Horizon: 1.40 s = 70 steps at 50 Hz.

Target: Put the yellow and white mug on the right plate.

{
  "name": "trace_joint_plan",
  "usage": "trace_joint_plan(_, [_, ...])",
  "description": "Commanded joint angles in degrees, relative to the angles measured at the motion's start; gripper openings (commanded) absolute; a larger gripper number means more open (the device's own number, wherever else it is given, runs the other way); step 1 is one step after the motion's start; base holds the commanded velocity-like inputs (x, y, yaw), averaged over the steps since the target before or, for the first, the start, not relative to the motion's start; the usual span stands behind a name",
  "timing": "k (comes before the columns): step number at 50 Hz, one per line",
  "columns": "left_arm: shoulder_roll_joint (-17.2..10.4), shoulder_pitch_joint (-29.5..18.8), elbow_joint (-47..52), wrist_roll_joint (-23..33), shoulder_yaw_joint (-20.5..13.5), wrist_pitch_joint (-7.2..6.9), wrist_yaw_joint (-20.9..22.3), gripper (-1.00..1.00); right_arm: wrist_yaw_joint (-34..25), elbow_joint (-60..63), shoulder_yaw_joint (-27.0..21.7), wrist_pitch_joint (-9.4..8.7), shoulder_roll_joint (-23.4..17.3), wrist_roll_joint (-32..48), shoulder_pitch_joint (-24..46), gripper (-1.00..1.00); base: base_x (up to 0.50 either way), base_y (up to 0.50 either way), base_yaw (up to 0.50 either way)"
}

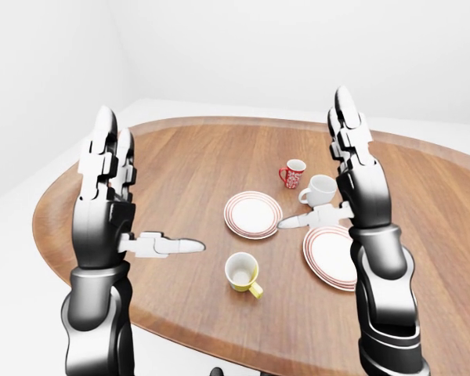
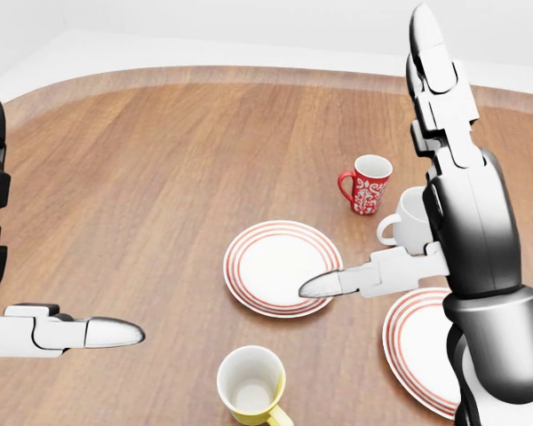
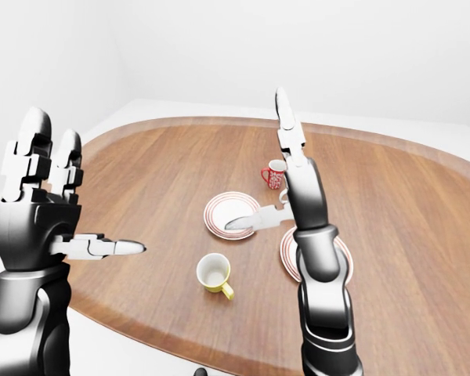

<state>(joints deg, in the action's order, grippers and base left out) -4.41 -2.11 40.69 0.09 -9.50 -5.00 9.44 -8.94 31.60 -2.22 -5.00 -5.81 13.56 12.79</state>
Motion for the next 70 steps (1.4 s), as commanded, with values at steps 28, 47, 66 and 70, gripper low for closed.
trace_joint_plan(28, [-1.09, -0.80, -2.79, 0.05, -2.08, 0.00, 0.81, 1.00, -19.78, -1.31, 4.26, 0.00, 0.84, 27.36, 9.25, 1.00, 0.00, 0.00, 0.00])
trace_joint_plan(47, [-3.38, -6.02, -3.36, -0.11, -3.30, 0.00, 2.05, 1.00, -24.54, -4.28, 5.79, 0.00, 2.36, 34.97, 11.49, 1.00, 0.00, 0.00, 0.00])
trace_joint_plan(66, [-5.18, -5.38, -3.65, -2.42, -7.66, 0.00, 4.97, 1.00, -26.17, -9.76, 8.20, 0.00, 6.19, 41.94, 14.99, 1.00, 0.00, 0.00, 0.00])
trace_joint_plan(70, [-5.91, -4.45, -5.40, -2.73, -8.92, 0.00, 5.40, 1.00, -24.86, -11.94, 8.40, 0.00, 6.81, 41.89, 14.92, 1.00, 0.00, 0.00, 0.00])
